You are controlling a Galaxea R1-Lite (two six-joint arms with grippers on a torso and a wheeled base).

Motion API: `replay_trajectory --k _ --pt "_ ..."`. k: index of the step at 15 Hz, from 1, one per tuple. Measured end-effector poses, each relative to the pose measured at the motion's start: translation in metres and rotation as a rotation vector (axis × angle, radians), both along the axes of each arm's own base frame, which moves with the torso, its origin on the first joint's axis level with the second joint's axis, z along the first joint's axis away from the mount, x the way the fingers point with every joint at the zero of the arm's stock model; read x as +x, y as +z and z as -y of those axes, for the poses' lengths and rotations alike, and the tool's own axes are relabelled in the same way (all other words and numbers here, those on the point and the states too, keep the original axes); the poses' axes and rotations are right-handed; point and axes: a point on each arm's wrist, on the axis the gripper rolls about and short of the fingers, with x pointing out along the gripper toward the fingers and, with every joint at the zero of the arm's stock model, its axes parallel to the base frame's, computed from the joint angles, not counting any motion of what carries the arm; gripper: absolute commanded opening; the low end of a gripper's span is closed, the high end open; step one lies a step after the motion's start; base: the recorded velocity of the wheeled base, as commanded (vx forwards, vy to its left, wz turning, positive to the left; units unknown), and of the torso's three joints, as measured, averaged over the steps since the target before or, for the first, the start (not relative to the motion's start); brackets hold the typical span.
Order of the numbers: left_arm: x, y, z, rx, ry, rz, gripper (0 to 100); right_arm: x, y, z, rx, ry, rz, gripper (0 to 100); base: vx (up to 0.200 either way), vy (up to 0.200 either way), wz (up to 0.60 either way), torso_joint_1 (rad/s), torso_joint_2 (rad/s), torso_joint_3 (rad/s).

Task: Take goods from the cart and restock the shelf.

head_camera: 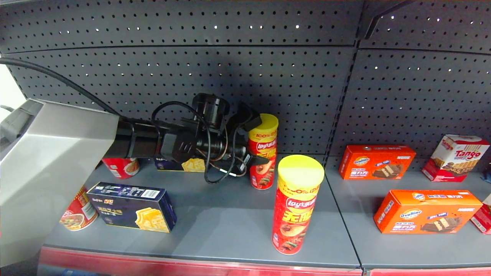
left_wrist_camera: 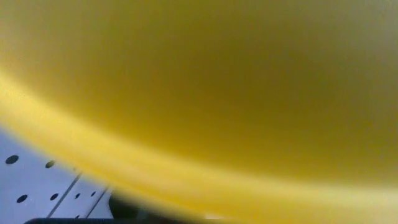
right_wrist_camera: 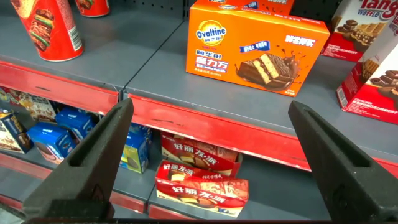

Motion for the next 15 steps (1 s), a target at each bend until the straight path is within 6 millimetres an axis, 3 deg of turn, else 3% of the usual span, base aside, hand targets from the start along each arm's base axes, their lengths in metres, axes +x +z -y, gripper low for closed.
replay_trajectory --k 10,15 --pt "-0.004 -0.003 -0.004 0.011 0.008 -0.017 100 0.000 -0.001 0.000 0.000 0.001 -0.001 100 0.000 0.000 0.00 0.000 0.00 0.000" --pt "-0.020 -0.001 -0.017 0.029 0.045 -0.022 100 0.001 -0.001 0.000 0.011 0.001 0.016 100 0.000 0.000 0.00 0.000 0.00 0.000"
